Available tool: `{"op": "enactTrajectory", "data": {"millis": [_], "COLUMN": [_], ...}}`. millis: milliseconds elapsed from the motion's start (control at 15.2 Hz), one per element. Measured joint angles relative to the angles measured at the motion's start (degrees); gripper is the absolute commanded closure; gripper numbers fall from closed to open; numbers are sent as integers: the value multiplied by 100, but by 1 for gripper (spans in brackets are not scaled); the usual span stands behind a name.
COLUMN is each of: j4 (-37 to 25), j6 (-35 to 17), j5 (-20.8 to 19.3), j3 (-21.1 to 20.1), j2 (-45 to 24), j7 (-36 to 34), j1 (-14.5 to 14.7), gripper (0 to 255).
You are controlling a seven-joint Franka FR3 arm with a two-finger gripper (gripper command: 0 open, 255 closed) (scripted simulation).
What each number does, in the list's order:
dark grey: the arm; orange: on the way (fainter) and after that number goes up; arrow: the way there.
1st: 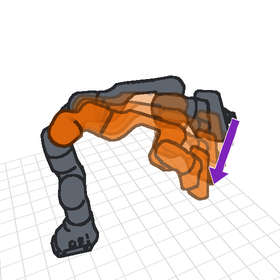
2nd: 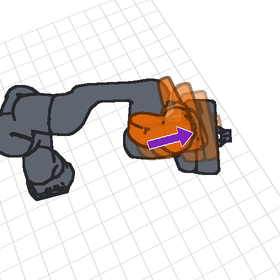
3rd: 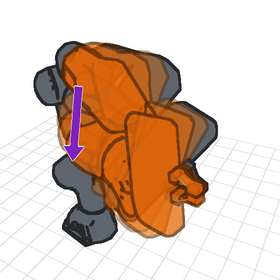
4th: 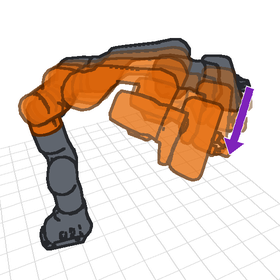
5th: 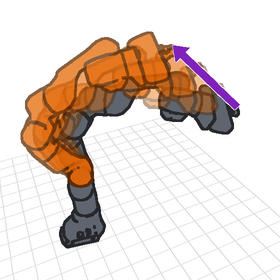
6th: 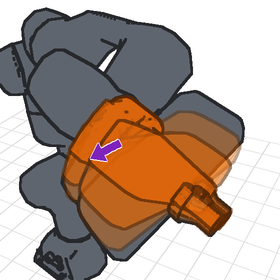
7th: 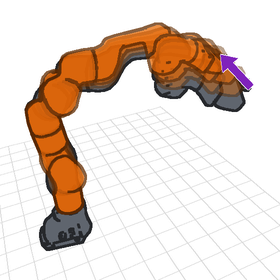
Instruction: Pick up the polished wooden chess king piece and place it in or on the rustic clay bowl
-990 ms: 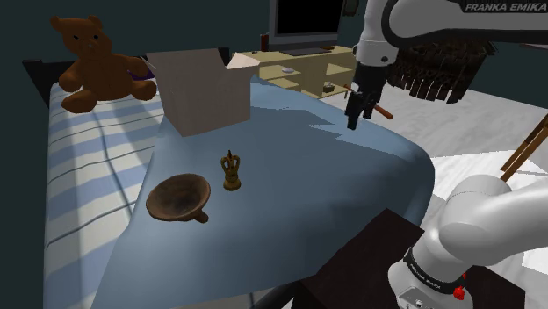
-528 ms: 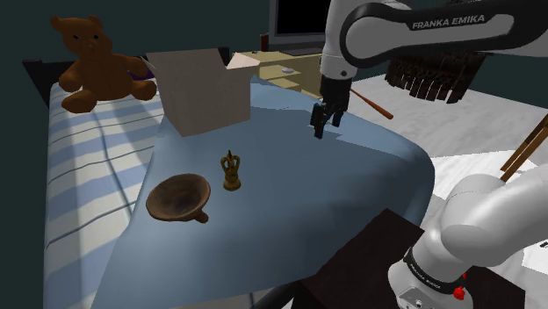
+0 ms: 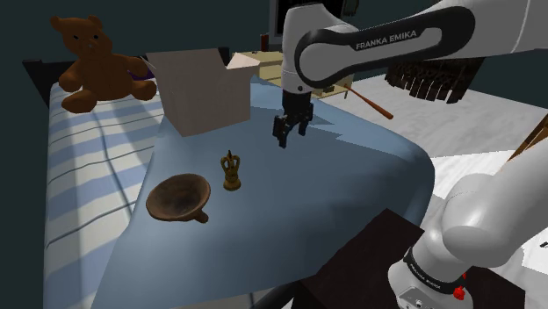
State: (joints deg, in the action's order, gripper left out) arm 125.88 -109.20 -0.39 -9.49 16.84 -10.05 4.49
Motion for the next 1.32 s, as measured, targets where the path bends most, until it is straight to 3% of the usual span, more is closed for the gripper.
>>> {"op": "enactTrajectory", "data": {"millis": [924, 1320], "j4": [-2256, -2198], "j6": [-659, -997], "j5": [-814, -934], "j3": [-589, -571], "j2": [-2825, -3114], "j7": [-1236, -1336], "j1": [454, 492], "gripper": [0, 0]}}
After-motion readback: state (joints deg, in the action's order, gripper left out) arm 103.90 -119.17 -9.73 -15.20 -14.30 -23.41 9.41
